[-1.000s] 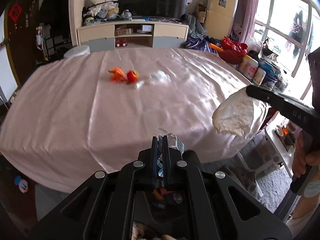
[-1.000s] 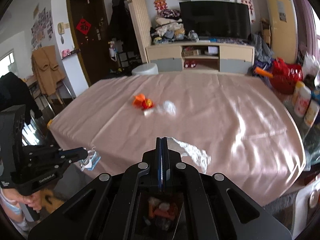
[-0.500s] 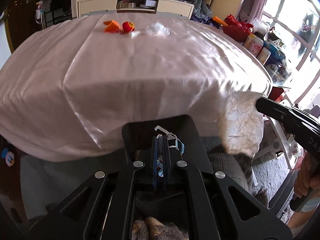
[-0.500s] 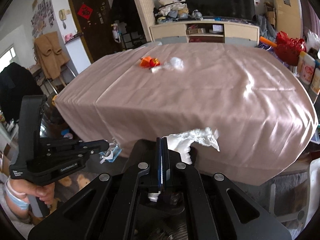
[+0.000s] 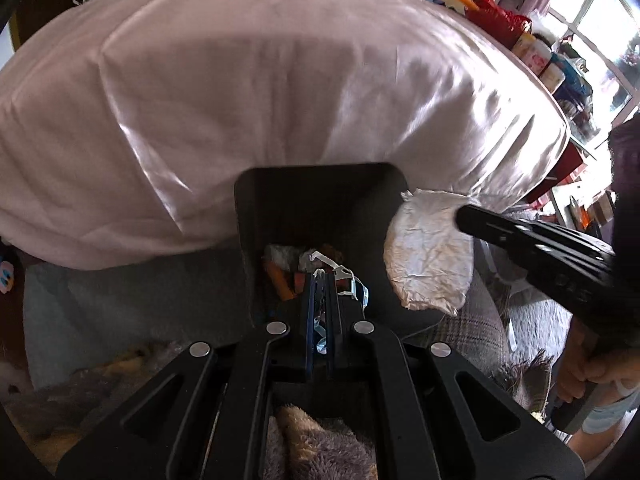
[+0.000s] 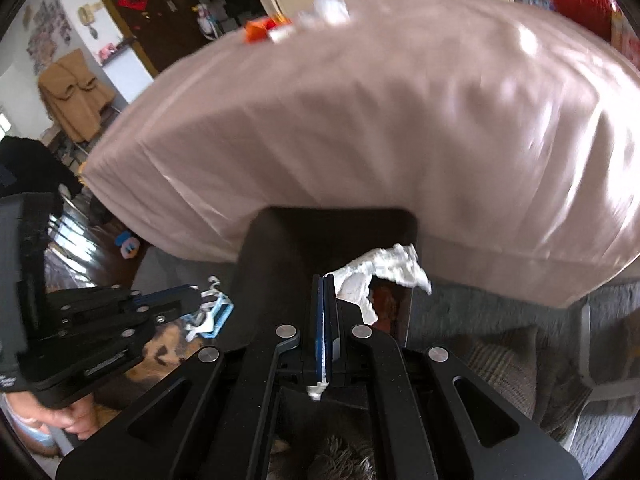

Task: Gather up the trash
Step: 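Carry the plastic piece and plastic bag in both tools down to the bin, then open both tools over the bin to drop the plastic items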

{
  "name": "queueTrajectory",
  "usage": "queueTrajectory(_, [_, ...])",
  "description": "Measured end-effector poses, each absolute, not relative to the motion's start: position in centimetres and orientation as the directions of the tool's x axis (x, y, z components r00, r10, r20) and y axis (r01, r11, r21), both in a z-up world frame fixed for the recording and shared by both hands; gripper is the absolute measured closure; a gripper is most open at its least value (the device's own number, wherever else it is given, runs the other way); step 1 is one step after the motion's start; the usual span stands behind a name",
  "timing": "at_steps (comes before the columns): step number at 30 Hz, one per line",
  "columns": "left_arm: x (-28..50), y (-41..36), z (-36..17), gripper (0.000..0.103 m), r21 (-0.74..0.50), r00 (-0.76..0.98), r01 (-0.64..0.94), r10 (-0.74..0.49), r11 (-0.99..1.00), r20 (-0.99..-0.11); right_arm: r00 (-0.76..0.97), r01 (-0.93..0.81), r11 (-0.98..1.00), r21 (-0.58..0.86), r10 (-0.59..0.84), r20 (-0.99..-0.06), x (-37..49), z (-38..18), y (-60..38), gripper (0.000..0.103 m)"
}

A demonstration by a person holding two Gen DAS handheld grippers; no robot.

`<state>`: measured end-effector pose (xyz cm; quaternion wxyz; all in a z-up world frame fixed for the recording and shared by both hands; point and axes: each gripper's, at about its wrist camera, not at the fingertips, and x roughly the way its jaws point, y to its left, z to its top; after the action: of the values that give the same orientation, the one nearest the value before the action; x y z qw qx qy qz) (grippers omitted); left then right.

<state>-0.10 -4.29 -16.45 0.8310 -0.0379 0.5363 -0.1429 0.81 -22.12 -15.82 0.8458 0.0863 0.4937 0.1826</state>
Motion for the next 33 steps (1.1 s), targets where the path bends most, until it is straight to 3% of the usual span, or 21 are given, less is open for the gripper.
queueTrajectory(16, [1.2, -4.4, -19.1, 0.096, -0.234, 0.294, 0.191, -0.283, 0.953, -0.913, 0.345, -0.168, 0.933, 0.318, 0.357, -0.868, 3.4, -19.5, -20.4, 0.098])
queueTrajectory(22, [1.3, -4.2, -19.1, 0.084, -0.235, 0.286, 0.181, -0.28, 0.955, -0.916, 0.347, -0.128, 0.943, 0.307, 0.333, -0.877, 3.8, -19.6, -21.1, 0.098])
queueTrajectory(24, [1.3, -4.1, -19.2, 0.071, -0.232, 0.287, 0.176, -0.275, 0.957, -0.918, 0.354, -0.115, 0.946, 0.303, 0.324, -0.877, 3.8, -19.4, -21.6, 0.097])
queueTrajectory(25, [1.3, -4.1, -19.1, 0.069, -0.229, 0.289, 0.174, -0.272, 0.958, -0.918, 0.358, -0.11, 0.947, 0.302, 0.321, -0.877, 3.8, -19.3, -21.8, 0.09])
queueTrajectory(26, [1.3, -4.1, -19.2, 0.064, -0.228, 0.291, 0.173, -0.271, 0.958, -0.918, 0.363, -0.104, 0.948, 0.3, 0.318, -0.876, 3.8, -19.2, -22.0, 0.068])
queueTrajectory(28, [1.3, -4.1, -19.1, 0.056, -0.224, 0.294, 0.173, -0.267, 0.959, -0.917, 0.391, -0.093, 0.949, 0.301, 0.313, -0.866, 3.7, -18.8, -22.6, 0.04])
queueTrajectory(31, [1.2, -4.2, -19.1, 0.043, -0.212, 0.301, 0.171, -0.255, 0.962, -0.919, 0.419, -0.086, 0.956, 0.281, 0.291, -0.86, 3.5, -18.1, -23.1, 0.039])
queueTrajectory(33, [1.1, -4.2, -18.8, 0.03, -0.2, 0.31, 0.171, -0.246, 0.965, -0.918, 0.428, -0.082, 0.958, 0.276, 0.284, -0.858, 3.6, -17.7, -23.3, 0.031])
